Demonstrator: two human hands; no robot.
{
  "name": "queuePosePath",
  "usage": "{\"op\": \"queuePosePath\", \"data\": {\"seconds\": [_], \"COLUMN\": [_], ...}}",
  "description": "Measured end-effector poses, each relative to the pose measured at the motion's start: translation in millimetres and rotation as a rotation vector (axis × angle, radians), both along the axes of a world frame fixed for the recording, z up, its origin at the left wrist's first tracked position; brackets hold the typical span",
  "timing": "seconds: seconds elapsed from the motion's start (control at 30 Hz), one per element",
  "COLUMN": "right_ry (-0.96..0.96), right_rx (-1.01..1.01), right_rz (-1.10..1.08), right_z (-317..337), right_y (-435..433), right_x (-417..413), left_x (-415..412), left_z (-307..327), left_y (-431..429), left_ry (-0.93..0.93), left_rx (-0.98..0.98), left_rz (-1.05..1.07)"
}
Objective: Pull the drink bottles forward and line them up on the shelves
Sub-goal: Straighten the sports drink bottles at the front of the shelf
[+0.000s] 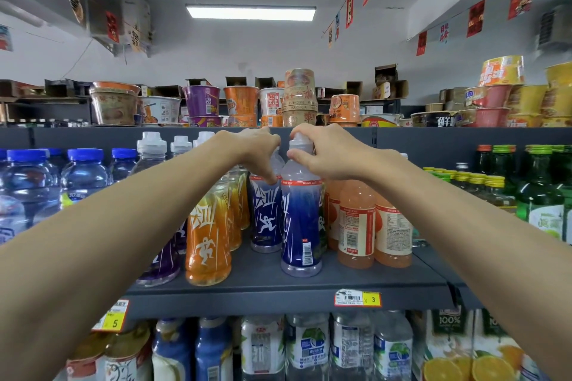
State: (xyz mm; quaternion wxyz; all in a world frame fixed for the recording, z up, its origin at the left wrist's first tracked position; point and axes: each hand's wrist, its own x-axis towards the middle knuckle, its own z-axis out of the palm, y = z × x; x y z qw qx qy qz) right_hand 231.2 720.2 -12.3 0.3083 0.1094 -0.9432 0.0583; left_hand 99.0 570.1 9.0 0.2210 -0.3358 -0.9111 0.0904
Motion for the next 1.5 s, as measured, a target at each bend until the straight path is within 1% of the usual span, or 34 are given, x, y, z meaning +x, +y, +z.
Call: {"op": "queuePosePath", "data": {"seconds": [0.1,0.2,0.27,0.4,0.47,0.57,0.63,0.73,0.8,0.93,1.07,1.17,1.23,1.37,1.43,1.5], "right_ry": [-0.008,-0.017,-0.013,0.000,0.010,0.047,0.058,0.006,-0.045,-0.162,-0.200,-0.148,-0.141,-0.330,-0.363,-0.353], "right_rx": [-0.019,-0.039,-0.042,-0.069,-0.090,-0.158,-0.225,-0.346,-0.385,-0.542,-0.510,-0.491,-0.515,-0.680,-0.712,-0.675], "right_rz": [0.004,0.007,-0.001,0.004,0.014,0.037,0.052,0.045,0.045,0.150,0.102,0.056,0.055,0.196,0.208,0.161], "right_z": [2,0,-1,-2,-2,-6,-9,-11,-13,-23,-37,-50,-51,-44,-42,-44], "right_y": [1,1,0,-3,-7,-23,-36,-48,-50,-47,-48,-54,-52,-44,-41,-39], "right_x": [1,0,-2,-5,-6,-8,-11,-14,-15,-13,-11,-13,-13,1,6,9], "left_x": [5,7,9,24,36,51,59,64,66,66,67,72,76,81,81,82], "left_z": [0,0,0,10,18,28,28,19,12,4,-2,-4,-5,-5,-5,-8], "left_y": [0,-2,-6,-21,-31,-49,-62,-78,-87,-94,-92,-88,-85,-80,-77,-75], "left_ry": [-0.041,-0.013,0.043,0.166,0.197,0.145,0.127,0.133,0.110,0.076,0.117,0.156,0.166,0.171,0.119,0.074], "left_rx": [-0.007,-0.031,-0.018,0.087,0.136,0.285,0.328,0.361,0.360,0.356,0.364,0.370,0.377,0.376,0.344,0.288], "left_rz": [0.031,0.041,0.016,-0.114,-0.204,-0.328,-0.348,-0.372,-0.409,-0.452,-0.454,-0.436,-0.446,-0.467,-0.475,-0.460]}}
